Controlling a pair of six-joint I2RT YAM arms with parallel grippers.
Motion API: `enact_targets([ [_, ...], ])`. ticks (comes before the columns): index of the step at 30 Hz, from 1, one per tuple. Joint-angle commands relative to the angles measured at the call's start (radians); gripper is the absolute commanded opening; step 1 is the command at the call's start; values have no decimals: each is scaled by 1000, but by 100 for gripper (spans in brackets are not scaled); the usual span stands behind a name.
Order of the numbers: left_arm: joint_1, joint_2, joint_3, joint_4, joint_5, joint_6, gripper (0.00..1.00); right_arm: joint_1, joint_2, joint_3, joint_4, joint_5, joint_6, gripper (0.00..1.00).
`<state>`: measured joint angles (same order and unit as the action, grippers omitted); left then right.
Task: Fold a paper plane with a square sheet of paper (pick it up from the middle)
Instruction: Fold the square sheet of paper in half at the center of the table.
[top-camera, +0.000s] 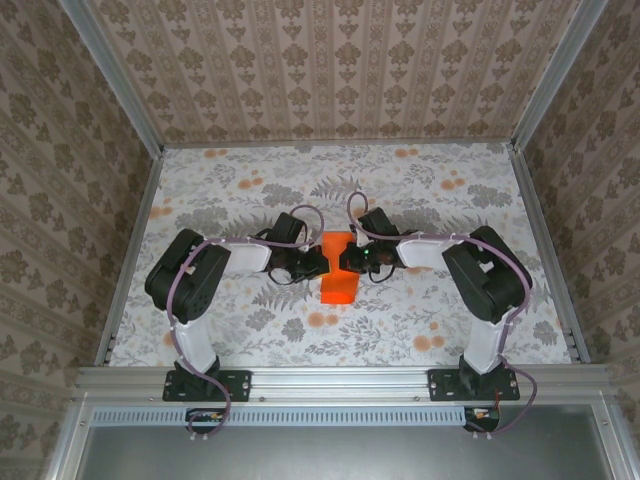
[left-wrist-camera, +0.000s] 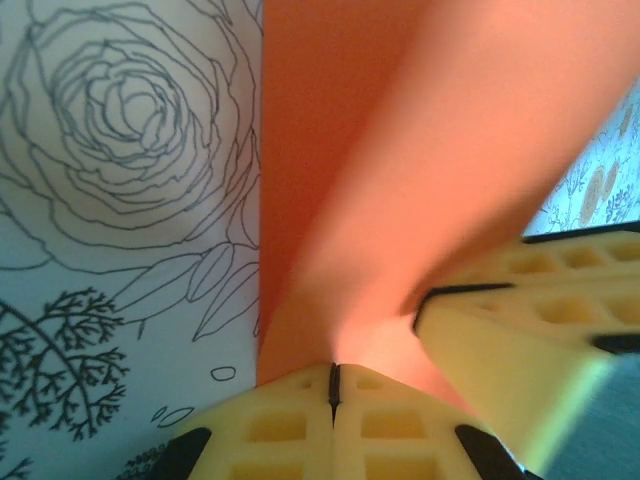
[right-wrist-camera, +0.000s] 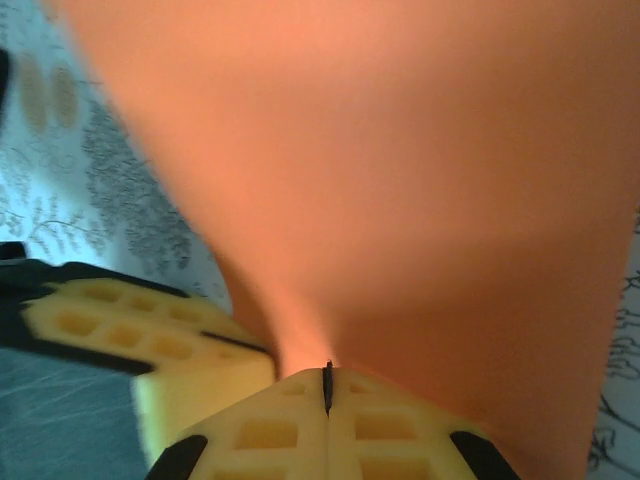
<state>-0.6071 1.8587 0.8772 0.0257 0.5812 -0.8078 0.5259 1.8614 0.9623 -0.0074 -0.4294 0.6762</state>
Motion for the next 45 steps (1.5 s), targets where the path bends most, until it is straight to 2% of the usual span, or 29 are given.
enact_targets([
  [1, -6, 125, -97, -292, -201, 12, 0, -19, 28, -3, 26, -29, 5, 0],
  [11, -6, 128, -103, -291, -197, 12, 0, -191, -25, -118, 10, 20, -44, 0],
  [14, -6, 125, -101, -290, -195, 13, 0, -196, -85, -92, -27, 36, -65, 0],
  [18, -8, 122, -98, -289, -192, 15, 0, -180, -154, -84, 24, 4, -51, 0],
  [25, -8, 123, -90, -295, -190, 21, 0, -86, -37, -10, 121, -99, 7, 0],
  [30, -10, 122, -90, -301, -190, 19, 0, -76, 59, 32, 167, -126, 43, 0],
  [34, -10, 121, -93, -302, -191, 19, 0, -92, 97, 41, 148, -99, 37, 0],
  [40, -10, 119, -115, -279, -190, 4, 0, -181, 104, 6, 131, -53, -7, 0],
  [45, -10, 115, -119, -276, -188, 4, 0, -233, 61, 16, 65, 3, -62, 0],
])
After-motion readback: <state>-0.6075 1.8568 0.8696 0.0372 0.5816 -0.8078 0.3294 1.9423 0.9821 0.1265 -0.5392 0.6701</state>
